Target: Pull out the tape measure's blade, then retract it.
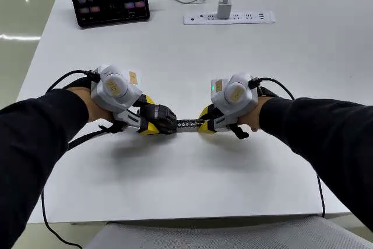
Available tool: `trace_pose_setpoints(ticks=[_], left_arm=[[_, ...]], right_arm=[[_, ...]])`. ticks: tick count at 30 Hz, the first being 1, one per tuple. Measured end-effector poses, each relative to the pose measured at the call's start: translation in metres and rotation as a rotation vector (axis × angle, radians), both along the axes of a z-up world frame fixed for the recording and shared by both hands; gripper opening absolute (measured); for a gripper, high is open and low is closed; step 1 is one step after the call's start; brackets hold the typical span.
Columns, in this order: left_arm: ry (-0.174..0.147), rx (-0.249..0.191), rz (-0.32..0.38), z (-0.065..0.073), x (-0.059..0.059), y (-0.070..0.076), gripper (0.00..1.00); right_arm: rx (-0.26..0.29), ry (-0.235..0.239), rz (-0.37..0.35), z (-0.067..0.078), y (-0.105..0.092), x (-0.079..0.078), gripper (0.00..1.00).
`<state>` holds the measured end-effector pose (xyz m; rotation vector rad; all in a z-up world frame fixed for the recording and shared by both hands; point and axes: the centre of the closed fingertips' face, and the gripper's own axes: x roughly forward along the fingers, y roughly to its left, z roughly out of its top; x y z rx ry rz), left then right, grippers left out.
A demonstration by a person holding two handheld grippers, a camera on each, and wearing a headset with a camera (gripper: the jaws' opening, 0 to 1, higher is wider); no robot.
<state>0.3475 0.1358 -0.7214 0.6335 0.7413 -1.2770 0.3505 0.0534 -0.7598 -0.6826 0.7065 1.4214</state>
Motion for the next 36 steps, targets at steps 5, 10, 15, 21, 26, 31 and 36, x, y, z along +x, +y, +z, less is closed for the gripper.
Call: trace_pose_setpoints(ticks=[5,10,15,21,26,31,36], left_arm=[[-0.001,0.000,-0.003,0.000,0.000,0.000,0.32],[-0.001,-0.001,-0.003,0.000,0.000,0.000,0.32],[-0.002,0.001,-0.002,0.000,0.000,0.000,0.32],[-0.001,0.000,-0.002,0.000,0.000,0.000,0.32],[-0.002,0.000,-0.001,0.000,0.000,0.000,0.32],[-0.002,0.000,0.001,0.000,0.000,0.000,0.32],[0.000,0.001,0.000,0.000,0.000,0.000,0.32]], right_arm=[[-0.003,0.005,0.001,0.000,-0.006,0.001,0.09],[-0.011,0.009,-0.001,-0.001,-0.013,0.002,0.10],[-0.016,0.010,-0.006,0.000,-0.018,0.002,0.10],[-0.018,0.015,-0.014,0.004,-0.023,-0.001,0.10],[-0.019,0.020,-0.020,0.004,-0.027,-0.001,0.10],[-0.020,0.024,-0.025,0.003,-0.031,0.000,0.10],[-0.021,0.024,-0.027,0.002,-0.034,0.002,0.10]])
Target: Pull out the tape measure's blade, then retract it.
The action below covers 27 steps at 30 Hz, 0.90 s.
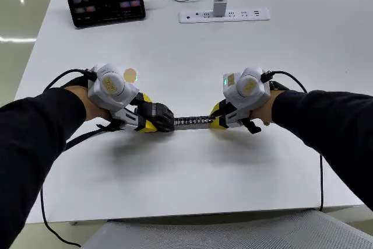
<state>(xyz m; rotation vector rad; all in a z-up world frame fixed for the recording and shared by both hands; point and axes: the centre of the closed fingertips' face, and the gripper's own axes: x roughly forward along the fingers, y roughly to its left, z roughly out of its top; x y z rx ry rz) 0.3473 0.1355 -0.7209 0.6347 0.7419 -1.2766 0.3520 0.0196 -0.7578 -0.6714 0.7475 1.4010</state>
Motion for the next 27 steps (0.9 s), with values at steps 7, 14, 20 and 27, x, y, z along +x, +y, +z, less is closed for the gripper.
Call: trace_pose_setpoints(ticks=[7,14,20,27], left_arm=[[-0.001,-0.002,0.002,0.000,0.000,0.000,0.32],[-0.002,0.002,0.000,0.000,0.000,-0.001,0.32],[-0.002,-0.002,0.002,0.000,0.000,-0.001,0.32],[0.004,0.000,0.001,0.000,0.000,0.000,0.32]], right_arm=[[-0.007,0.004,-0.006,-0.001,-0.005,0.000,0.10],[-0.010,0.006,-0.008,0.001,-0.006,-0.002,0.10],[-0.013,0.006,-0.012,0.002,-0.008,-0.003,0.10],[-0.021,0.005,-0.021,0.003,-0.014,-0.003,0.10]])
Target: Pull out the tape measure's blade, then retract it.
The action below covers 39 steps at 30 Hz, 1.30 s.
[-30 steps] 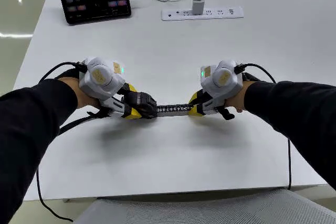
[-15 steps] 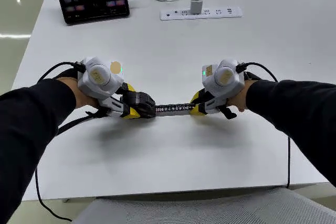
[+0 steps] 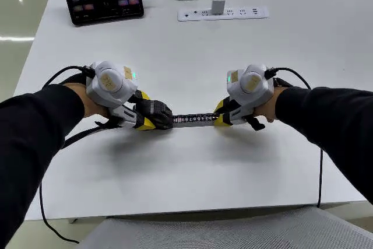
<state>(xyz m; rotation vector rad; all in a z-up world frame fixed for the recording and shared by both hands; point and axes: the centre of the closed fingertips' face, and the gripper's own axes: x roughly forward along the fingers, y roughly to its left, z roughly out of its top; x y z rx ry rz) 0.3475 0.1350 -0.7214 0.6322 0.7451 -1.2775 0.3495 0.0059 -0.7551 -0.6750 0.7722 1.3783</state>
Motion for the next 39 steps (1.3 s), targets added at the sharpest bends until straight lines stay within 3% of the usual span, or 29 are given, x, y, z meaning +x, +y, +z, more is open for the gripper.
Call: trace_pose_setpoints(ticks=[39], left_arm=[[0.003,0.002,0.001,0.000,-0.001,0.000,0.32]], right_arm=[[0.003,0.011,-0.025,0.000,-0.015,0.001,0.10]])
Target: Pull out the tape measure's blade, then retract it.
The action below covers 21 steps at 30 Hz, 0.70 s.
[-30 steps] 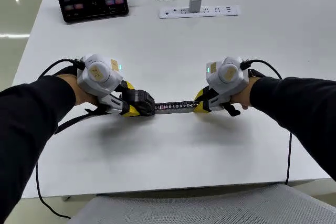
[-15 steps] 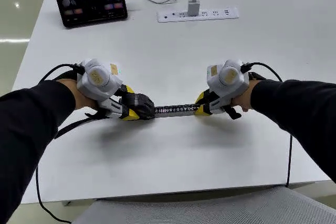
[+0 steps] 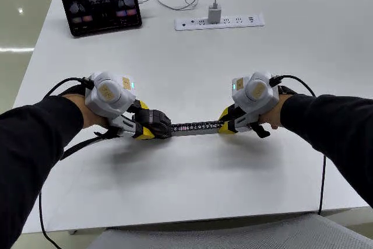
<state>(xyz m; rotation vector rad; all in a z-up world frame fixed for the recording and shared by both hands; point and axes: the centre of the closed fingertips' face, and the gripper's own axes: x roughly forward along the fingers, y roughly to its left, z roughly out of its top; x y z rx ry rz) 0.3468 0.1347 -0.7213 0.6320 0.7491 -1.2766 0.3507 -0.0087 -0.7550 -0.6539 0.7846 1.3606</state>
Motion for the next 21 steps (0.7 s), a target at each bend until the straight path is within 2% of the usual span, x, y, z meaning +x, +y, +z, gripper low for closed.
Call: trace_pose_setpoints(ticks=[21], left_arm=[[-0.002,0.000,0.003,0.001,-0.001,-0.001,0.32]], right_arm=[[-0.012,0.001,-0.015,-0.004,-0.016,0.004,0.10]])
